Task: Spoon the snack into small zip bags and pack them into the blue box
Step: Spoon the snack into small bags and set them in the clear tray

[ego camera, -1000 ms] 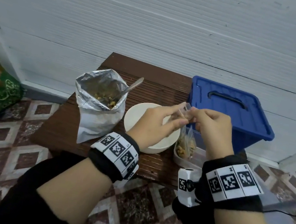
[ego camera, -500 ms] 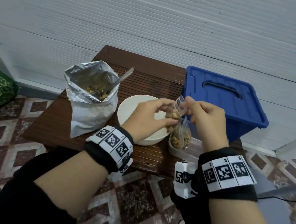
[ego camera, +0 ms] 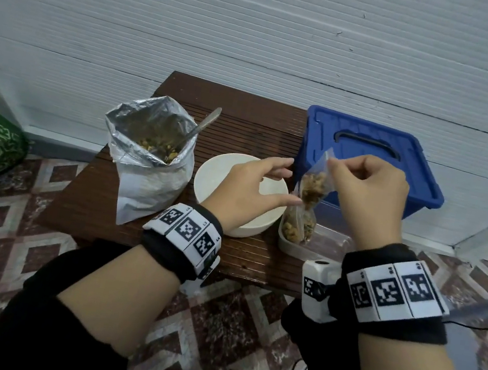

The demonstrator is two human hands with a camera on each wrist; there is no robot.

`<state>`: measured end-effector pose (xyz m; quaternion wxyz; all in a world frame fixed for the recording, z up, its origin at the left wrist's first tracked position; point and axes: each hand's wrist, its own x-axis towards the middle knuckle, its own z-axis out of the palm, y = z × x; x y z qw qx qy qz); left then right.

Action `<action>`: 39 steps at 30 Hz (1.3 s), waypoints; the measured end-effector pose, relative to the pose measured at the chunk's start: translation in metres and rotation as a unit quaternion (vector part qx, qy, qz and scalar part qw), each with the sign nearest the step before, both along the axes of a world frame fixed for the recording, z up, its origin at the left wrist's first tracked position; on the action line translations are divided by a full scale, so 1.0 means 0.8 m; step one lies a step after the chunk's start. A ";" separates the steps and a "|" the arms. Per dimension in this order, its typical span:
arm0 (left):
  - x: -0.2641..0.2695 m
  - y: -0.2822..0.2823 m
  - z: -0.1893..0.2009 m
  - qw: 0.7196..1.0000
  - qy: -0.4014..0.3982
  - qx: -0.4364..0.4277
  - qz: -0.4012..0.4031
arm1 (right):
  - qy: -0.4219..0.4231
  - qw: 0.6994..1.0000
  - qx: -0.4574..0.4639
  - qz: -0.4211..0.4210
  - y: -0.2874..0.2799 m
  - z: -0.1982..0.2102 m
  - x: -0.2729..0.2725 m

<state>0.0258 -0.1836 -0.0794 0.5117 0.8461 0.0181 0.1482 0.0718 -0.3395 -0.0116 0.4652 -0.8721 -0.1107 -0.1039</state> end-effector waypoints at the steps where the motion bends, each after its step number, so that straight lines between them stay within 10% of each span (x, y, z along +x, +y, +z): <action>1: 0.000 0.002 0.000 1.000 0.003 -0.002 0.005 | -0.004 1.000 0.004 -0.011 -0.004 0.003 0.001; 21: -0.004 0.030 0.001 0.994 0.068 0.001 0.082 | 0.284 0.940 -0.182 0.048 -0.021 -0.053 0.016; 33: -0.002 0.042 -0.010 0.982 0.158 0.084 0.065 | 0.190 0.975 -0.111 -0.023 -0.020 -0.056 0.023; 39: 0.009 0.028 -0.031 0.932 0.230 0.280 0.020 | 0.130 0.988 -0.081 0.003 -0.004 -0.051 0.016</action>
